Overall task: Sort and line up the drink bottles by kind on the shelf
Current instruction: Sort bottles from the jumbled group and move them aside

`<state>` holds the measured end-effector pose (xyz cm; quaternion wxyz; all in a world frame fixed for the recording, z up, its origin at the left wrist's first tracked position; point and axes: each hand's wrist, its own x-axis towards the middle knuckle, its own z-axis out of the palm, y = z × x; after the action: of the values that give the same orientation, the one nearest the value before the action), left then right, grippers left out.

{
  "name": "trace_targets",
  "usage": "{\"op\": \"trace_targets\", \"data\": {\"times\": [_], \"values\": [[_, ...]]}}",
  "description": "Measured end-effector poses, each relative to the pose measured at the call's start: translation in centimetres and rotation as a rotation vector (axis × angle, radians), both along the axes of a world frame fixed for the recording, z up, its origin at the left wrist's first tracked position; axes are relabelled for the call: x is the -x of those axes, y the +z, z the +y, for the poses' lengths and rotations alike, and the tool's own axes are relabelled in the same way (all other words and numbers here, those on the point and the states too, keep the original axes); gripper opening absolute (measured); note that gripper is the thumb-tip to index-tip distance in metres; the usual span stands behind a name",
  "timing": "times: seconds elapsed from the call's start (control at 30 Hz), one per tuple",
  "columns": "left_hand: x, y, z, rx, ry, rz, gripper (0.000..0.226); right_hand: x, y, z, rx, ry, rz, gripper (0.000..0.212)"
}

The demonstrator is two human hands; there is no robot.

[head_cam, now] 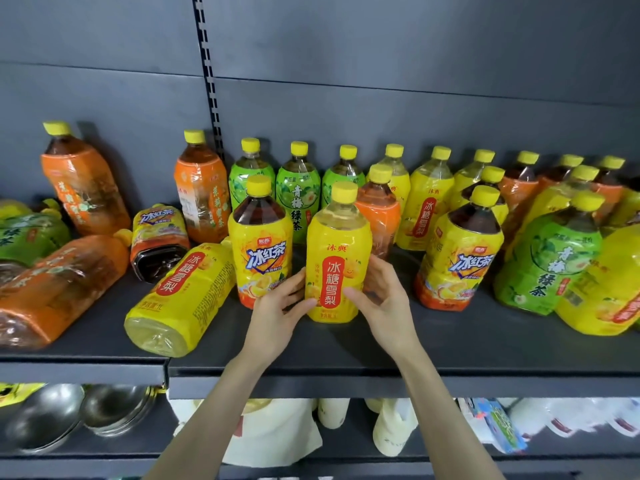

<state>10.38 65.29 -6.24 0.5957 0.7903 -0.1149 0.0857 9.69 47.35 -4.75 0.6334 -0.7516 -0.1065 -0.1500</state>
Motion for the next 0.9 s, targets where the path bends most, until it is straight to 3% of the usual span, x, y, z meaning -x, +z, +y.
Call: {"op": "trace_targets", "data": {"times": [0.13, 0.3, 0.5, 0.6, 0.73, 0.9], "values": [[1.0, 0.8, -0.2, -0.089, 0.081, -0.051, 0.049, 0.5, 0.2, 0.0, 0.136, -0.062, -0.006, 0.055], [2.9, 1.8, 1.3, -0.237, 0.213, -0.183, 0.024, 2.3, 0.2, 0.1, 0.369, -0.304, -0.103, 0.027], [4.6, 3.6, 4.8, -0.247, 0.338, -0.248, 0.018, 3.3, 2.3, 3.1, 0.308, -0.318, -0.2, 0.018], [4.8, 4.3, 7.1, -0.272, 0.425, -0.277, 0.017, 2.9, 3.0, 5.3, 0.281, -0.277, -0.217, 0.023], [4.6, 4.2, 11.0, -0.255, 0.54, -0.239, 0.022, 2.4, 2.9, 9.3, 0.258, -0.196, -0.176, 0.013], [3.6, 2.9, 16.2, -0.183, 0.507, -0.161, 0.011, 1.6, 1.8, 15.3, 0.208, -0.122, -0.088, 0.01]]}}
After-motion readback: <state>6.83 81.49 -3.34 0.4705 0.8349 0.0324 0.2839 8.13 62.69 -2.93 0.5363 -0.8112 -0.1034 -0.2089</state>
